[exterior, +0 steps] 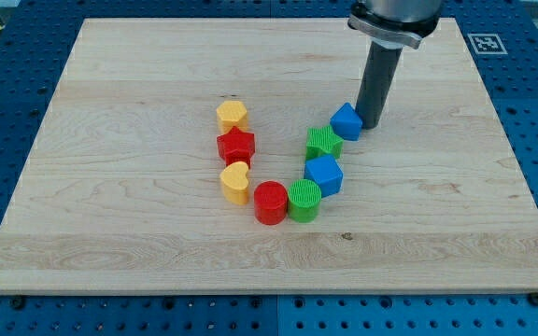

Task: Push the triangle on top of the green star

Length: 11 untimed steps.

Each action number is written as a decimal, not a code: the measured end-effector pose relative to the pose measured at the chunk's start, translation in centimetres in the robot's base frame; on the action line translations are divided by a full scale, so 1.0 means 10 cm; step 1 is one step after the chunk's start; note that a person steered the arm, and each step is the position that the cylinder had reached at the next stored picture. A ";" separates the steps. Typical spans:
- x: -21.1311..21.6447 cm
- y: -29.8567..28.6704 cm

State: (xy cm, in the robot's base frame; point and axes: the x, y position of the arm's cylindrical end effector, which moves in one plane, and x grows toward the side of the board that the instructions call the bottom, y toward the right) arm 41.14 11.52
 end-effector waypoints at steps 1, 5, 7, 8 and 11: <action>0.00 -0.10; 0.02 -0.17; 0.06 -0.09; 0.06 -0.14; 0.06 -0.22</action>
